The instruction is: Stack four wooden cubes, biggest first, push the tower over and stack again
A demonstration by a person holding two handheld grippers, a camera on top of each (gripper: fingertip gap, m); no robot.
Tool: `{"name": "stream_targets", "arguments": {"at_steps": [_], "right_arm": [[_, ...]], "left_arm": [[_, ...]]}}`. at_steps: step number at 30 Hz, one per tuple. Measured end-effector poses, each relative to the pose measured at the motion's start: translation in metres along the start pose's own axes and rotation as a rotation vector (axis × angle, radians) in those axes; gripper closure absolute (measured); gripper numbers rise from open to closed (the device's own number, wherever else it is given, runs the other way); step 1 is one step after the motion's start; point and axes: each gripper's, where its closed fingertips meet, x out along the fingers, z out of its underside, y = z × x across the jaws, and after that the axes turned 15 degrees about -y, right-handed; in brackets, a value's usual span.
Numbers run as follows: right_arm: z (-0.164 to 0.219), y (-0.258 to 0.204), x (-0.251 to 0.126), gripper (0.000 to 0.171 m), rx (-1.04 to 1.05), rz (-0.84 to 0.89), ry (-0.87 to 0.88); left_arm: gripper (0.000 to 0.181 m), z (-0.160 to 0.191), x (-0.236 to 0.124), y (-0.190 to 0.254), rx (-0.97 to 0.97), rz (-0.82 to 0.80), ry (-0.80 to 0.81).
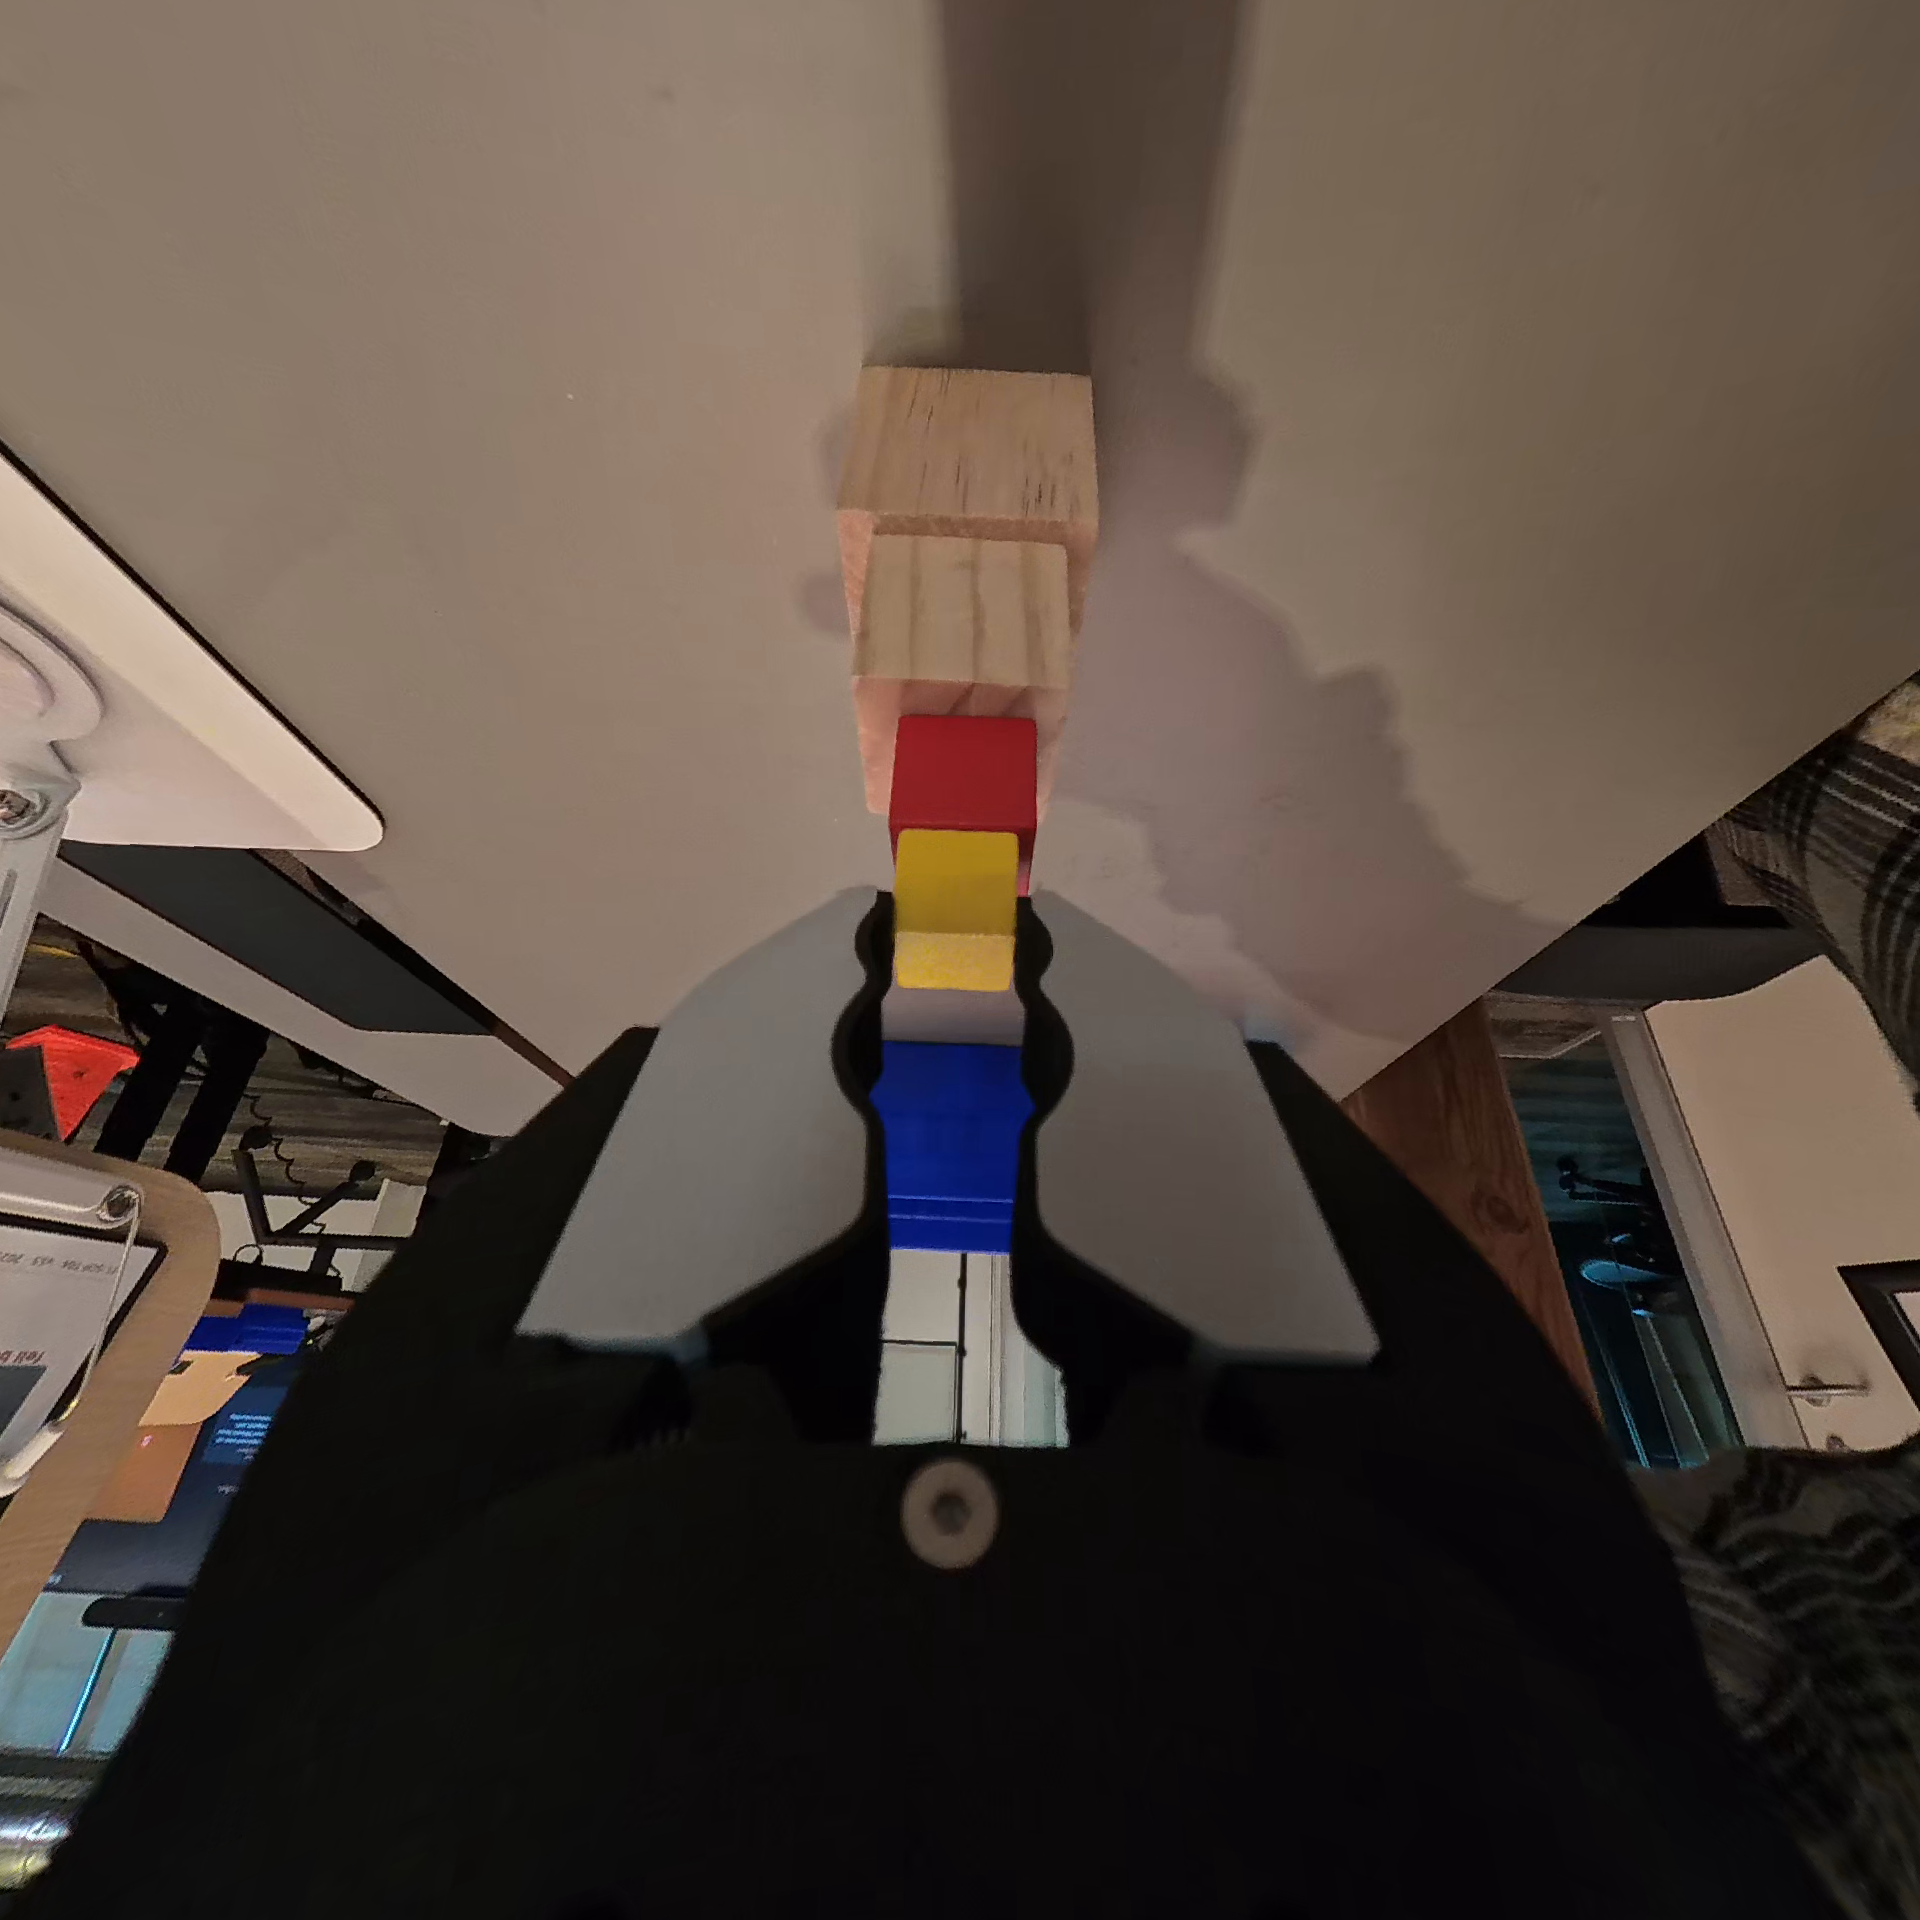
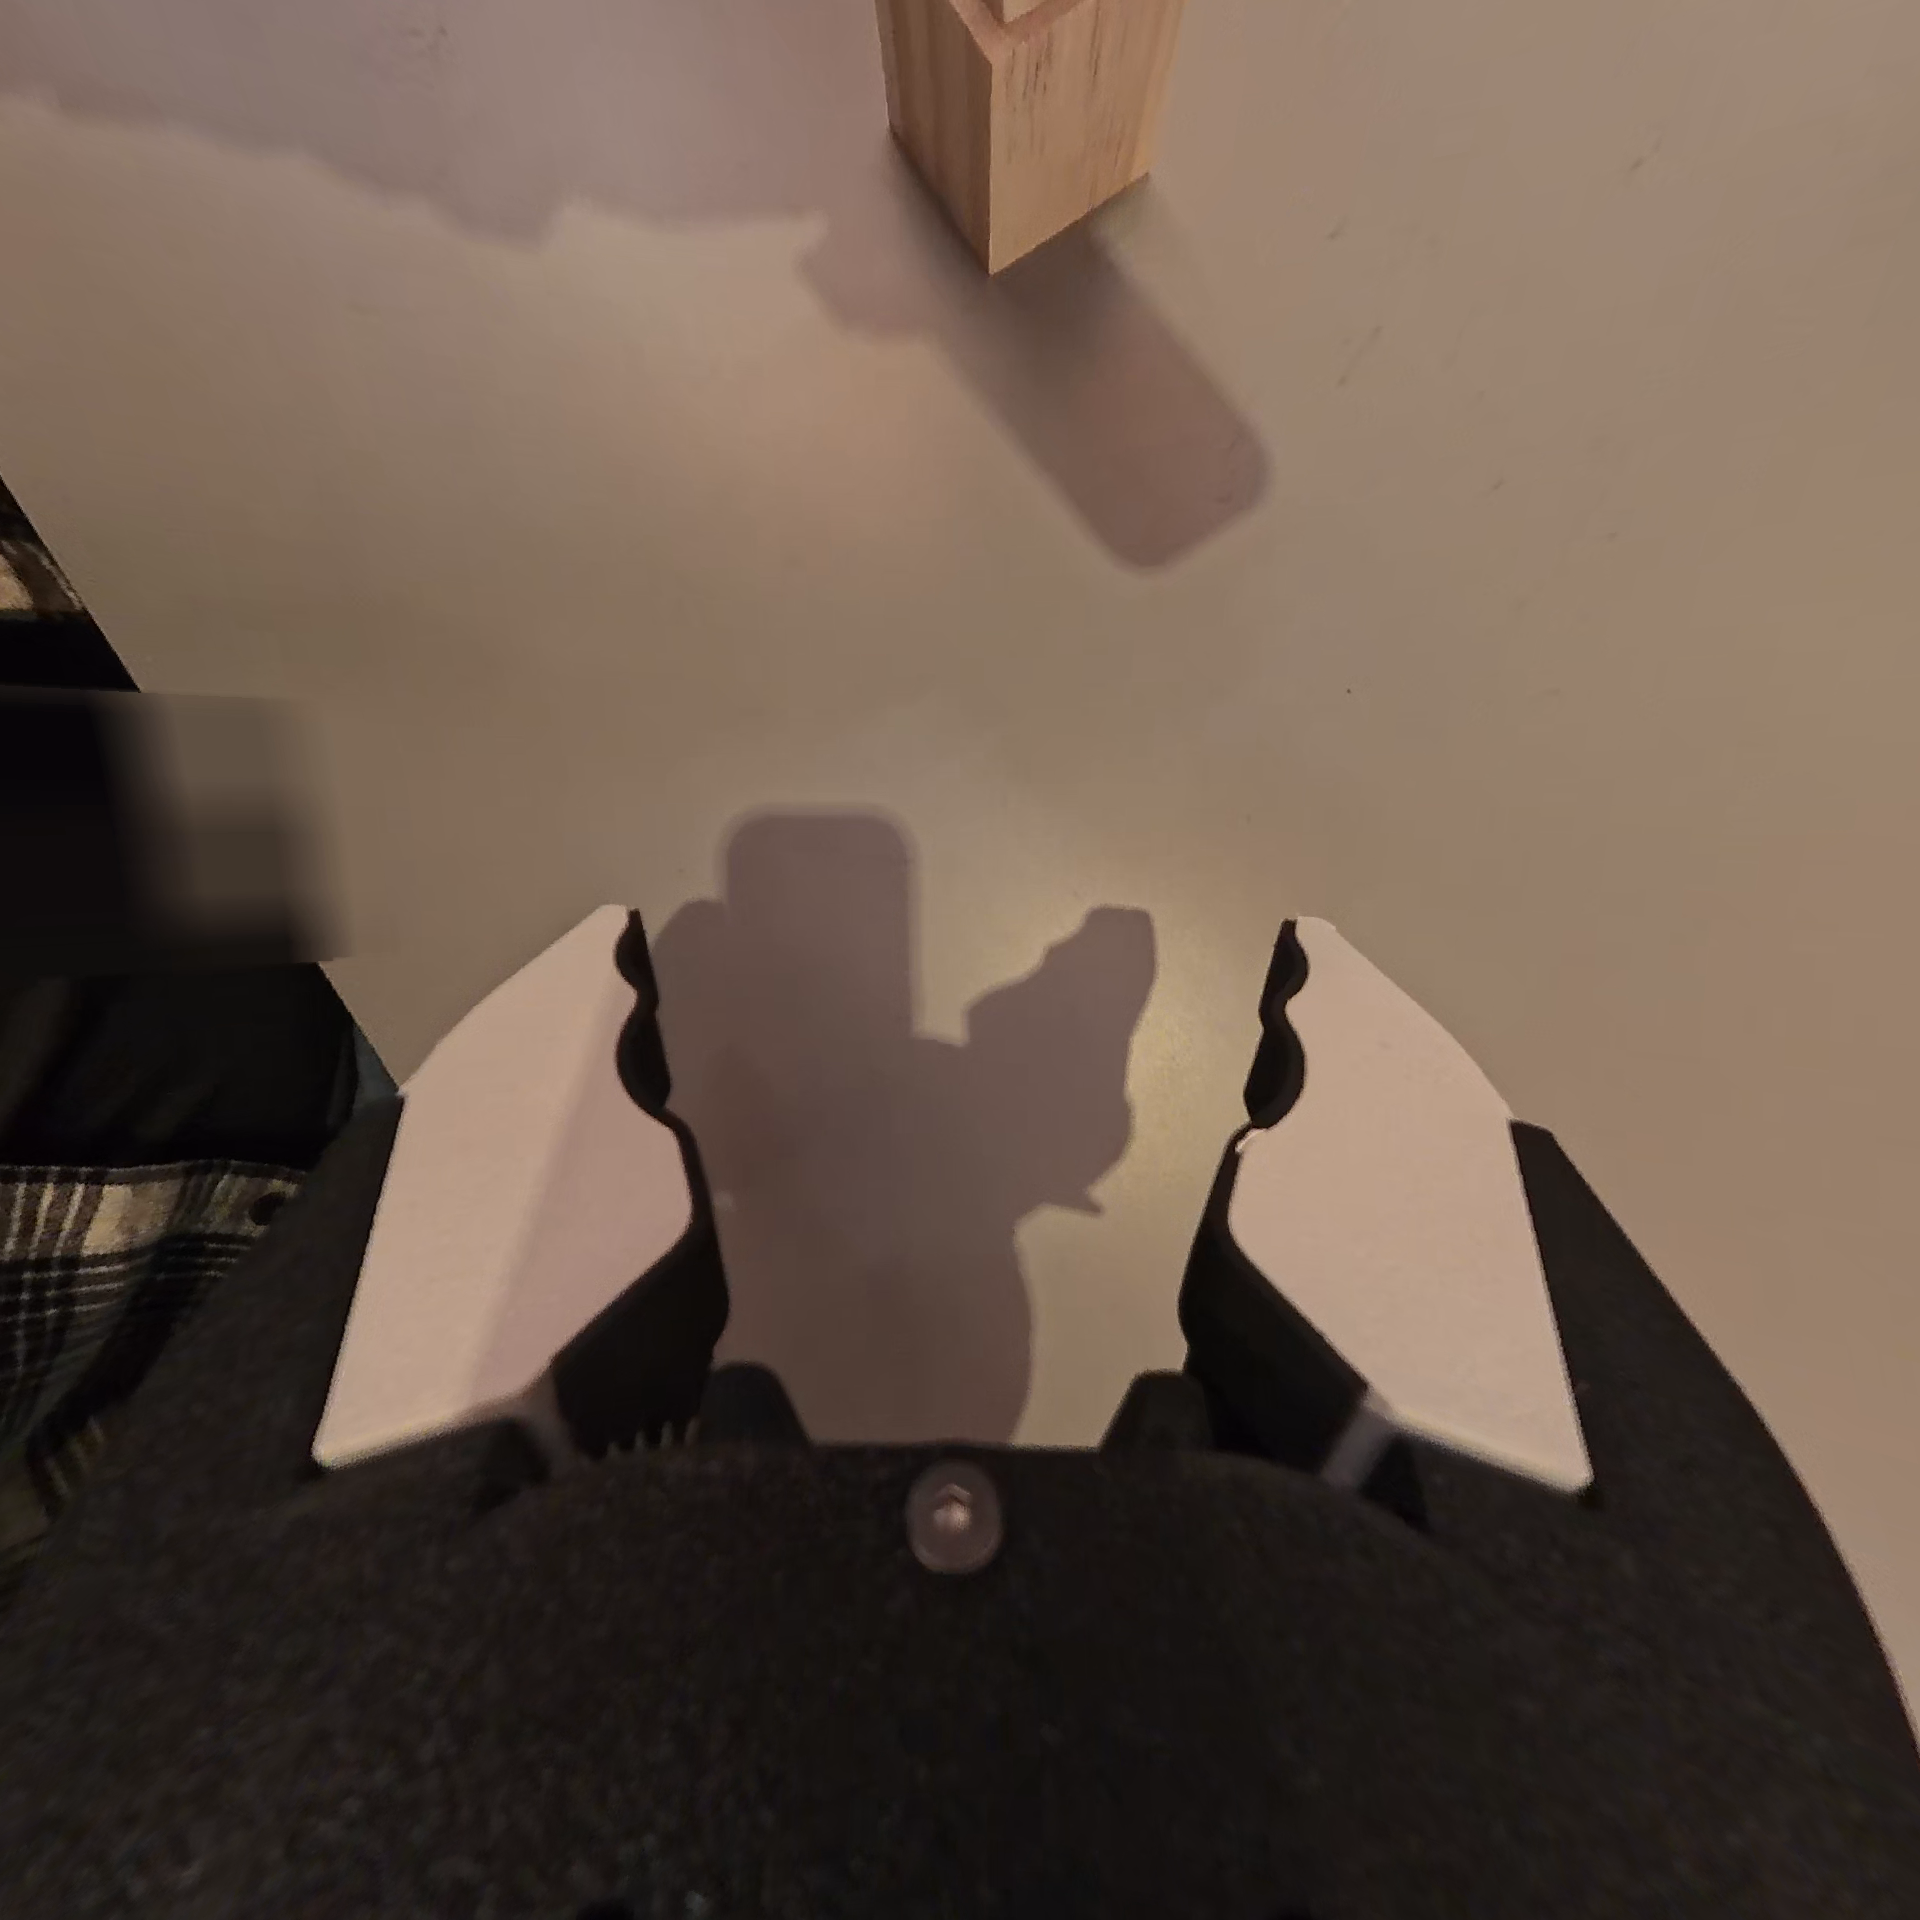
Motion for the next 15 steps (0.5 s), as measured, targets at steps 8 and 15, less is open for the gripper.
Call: {"name": "stream_targets", "arguments": {"at_steps": [8, 15], "right_arm": [[-0.001, 0.000, -0.001, 0.059, -0.001, -0.002, 0.008], [-0.003, 0.003, -0.001, 0.058, 0.008, 0.005, 0.016]], "left_arm": [[0.138, 0.000, 0.006, -0.002, 0.006, 0.000, 0.002], [0.111, 0.027, -0.018, -0.004, -0.007, 0.033, 0.230]]}}
